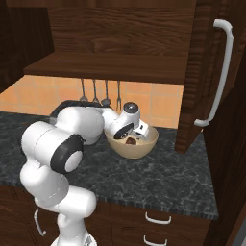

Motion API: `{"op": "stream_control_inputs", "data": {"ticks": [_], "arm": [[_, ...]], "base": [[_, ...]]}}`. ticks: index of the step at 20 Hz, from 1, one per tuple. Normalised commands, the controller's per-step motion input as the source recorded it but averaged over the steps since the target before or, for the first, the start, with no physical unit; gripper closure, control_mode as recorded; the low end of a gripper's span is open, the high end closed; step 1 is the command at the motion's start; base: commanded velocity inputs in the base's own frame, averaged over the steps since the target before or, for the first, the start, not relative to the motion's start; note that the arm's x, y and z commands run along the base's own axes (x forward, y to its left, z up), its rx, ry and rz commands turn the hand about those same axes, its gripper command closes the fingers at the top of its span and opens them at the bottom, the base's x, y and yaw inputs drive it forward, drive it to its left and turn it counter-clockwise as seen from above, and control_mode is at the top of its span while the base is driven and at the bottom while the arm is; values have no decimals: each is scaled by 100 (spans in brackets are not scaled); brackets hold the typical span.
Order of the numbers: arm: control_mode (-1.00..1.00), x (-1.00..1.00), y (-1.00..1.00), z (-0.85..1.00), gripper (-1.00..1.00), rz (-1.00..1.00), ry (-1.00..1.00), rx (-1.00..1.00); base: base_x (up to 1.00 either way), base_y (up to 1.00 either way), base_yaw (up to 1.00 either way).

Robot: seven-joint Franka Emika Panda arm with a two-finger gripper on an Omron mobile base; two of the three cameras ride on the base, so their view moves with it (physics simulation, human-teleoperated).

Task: Open the cabinet, pick up the bread from the cabinet and place it in the basket. Then move the basket to the dining counter.

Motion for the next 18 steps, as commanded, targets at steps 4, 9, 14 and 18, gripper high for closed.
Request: {"op": "stream_control_inputs", "data": {"ticks": [4, 9, 14, 18], "arm": [[-100, -57, 23, 66, -100, 6, -13, 0], [-100, -56, 29, 70, -100, 7, -7, -2], [-100, -63, 29, 23, -100, 15, -1, -16], [-100, -32, 36, 5, -100, 21, 0, -28]], "base": [[0, 0, 0], [0, 0, 0], [0, 0, 0], [0, 0, 0]]}}
